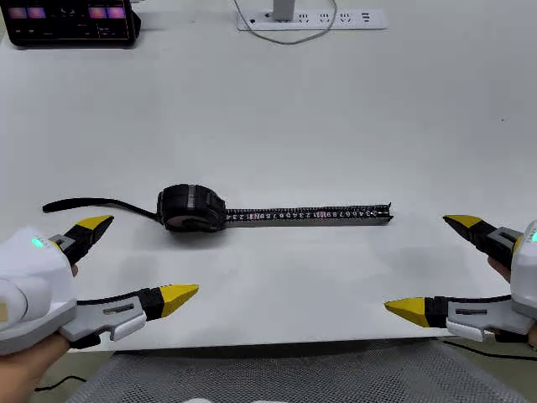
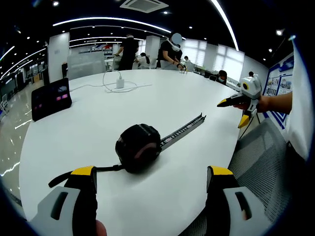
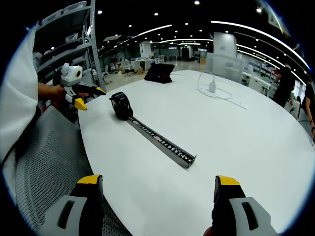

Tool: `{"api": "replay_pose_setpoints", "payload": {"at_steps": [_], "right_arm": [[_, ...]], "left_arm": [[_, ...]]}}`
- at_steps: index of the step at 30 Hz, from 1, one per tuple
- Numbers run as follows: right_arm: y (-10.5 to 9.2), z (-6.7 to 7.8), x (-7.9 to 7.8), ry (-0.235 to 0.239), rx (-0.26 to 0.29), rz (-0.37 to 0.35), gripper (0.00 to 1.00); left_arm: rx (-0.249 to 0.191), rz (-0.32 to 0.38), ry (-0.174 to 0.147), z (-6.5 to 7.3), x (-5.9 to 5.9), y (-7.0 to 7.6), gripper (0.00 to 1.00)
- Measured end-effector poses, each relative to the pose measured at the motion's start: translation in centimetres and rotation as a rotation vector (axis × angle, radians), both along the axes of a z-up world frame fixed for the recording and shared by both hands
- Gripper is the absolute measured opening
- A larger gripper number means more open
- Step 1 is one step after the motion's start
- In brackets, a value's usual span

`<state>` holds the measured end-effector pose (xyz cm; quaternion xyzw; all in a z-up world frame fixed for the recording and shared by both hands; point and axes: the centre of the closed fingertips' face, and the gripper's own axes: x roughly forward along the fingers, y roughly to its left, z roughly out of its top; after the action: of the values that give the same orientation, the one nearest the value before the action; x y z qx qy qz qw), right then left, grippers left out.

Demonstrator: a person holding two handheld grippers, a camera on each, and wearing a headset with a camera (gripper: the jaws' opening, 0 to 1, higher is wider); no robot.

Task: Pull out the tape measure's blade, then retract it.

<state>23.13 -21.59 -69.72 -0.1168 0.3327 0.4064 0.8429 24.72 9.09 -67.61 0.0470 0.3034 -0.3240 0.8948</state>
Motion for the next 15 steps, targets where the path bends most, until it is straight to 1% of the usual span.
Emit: {"api": "replay_pose_setpoints", "payload": {"at_steps": [3,5,7,9,10,11,13,15], "right_arm": [[-0.1,0.0,0.1,0.001,0.001,-0.002,0.93],[-0.1,-0.1,0.1,0.001,0.0,-0.002,0.93],[-0.1,0.0,0.1,0.0,0.001,-0.002,0.93],[-0.1,0.0,0.1,0.0,0.0,-0.004,0.93],[-0.2,0.0,0.1,-0.001,-0.001,-0.004,0.93],[-0.2,0.0,0.1,-0.002,-0.003,-0.004,0.92],[-0.2,0.0,0.1,-0.002,-0.006,-0.003,0.92],[-0.2,0.0,0.1,-0.002,-0.006,-0.003,0.92]], "left_arm": [[0.001,-0.004,0.003,-0.2,0.2,-0.5,0.91],[-0.007,-0.003,0.008,-0.3,0.5,-0.8,0.91],[-0.002,-0.002,0.008,-0.4,0.8,-1.1,0.91],[-0.009,-0.002,0.01,-0.5,1.0,-1.5,0.91],[-0.011,-0.005,0.009,-0.5,1.1,-1.7,0.91],[-0.01,-0.02,0.02,-0.7,1.0,-2.0,0.91],[-0.005,-0.027,0.017,-0.8,1.2,-2.3,0.91],[-0.009,-0.03,0.023,-0.8,1.4,-2.4,0.91]]}}
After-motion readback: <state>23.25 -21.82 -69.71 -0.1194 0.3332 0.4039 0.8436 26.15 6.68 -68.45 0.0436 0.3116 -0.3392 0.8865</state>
